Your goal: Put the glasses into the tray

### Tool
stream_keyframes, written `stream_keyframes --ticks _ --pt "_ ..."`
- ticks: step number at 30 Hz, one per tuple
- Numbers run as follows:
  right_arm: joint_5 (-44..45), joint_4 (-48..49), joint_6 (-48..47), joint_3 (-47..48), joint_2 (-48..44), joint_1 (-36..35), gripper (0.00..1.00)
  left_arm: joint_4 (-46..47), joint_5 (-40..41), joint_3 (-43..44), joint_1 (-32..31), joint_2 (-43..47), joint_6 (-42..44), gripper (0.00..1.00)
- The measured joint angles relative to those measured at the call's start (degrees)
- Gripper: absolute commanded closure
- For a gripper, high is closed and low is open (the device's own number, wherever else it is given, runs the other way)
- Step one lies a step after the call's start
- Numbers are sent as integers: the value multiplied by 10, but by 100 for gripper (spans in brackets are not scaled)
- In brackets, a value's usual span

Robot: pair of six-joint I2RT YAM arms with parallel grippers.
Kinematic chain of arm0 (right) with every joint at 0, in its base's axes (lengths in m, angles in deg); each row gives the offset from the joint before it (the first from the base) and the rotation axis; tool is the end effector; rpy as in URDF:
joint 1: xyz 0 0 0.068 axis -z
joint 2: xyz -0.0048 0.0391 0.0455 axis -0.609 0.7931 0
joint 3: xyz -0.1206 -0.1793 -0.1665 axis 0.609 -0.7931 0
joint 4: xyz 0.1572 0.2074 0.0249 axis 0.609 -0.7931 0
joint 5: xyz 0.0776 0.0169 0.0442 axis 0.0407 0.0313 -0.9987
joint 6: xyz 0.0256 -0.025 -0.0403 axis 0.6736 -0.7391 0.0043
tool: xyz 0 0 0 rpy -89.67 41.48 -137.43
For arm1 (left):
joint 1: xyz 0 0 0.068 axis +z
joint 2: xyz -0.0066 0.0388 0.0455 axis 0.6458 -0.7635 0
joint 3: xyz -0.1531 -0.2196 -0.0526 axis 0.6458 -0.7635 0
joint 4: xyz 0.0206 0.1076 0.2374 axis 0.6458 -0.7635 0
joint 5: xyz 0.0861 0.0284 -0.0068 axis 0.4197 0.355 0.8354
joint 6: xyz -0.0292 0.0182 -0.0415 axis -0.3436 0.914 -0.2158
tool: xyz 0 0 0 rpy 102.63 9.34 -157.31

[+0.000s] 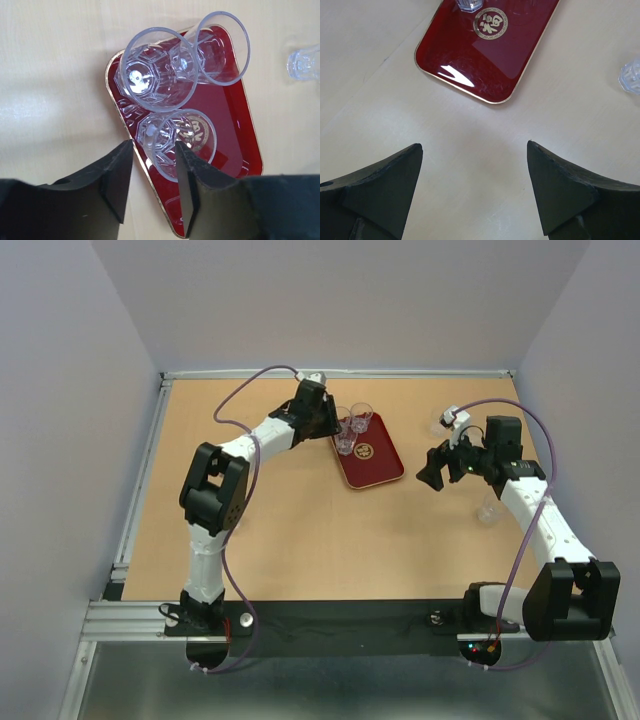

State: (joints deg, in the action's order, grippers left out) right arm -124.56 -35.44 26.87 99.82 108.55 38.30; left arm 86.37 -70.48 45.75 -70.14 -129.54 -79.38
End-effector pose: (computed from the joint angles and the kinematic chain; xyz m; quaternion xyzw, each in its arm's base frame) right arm 0.2558 0.0192 0.2803 -0.3130 0.8103 0.2142 0.4467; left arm 0.4180 -0.2431 0.2315 0.0139 0.8690 -0.2707 0.4140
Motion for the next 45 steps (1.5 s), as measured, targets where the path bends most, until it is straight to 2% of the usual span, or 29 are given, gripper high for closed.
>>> stream_keyframes --ticks 5,8,18,22,27,34,39,42,45 --pt "2 0 -1 0 0 3 11 -9 -4 -5 -4 19 14 41" --pt "7 0 -3 0 0 8 11 -7 -1 -34 -4 70 33 35" --pt "21 0 -7 0 0 48 11 3 65 -182 10 343 136 21" --pt "24 2 -4 0 -2 86 10 -9 131 -263 21 441 189 15" --pt "40 17 19 -1 -2 124 10 -10 200 -349 23 558 231 12" --pt "123 72 106 4 32 143 11 -2 257 -428 23 666 265 11" --pt "248 90 212 79 135 143 13 0 271 -448 23 702 274 11" --pt "299 100 261 122 185 143 17 3 277 -450 23 715 277 11" --pt "333 104 304 161 230 143 26 10 285 -452 23 725 280 11"
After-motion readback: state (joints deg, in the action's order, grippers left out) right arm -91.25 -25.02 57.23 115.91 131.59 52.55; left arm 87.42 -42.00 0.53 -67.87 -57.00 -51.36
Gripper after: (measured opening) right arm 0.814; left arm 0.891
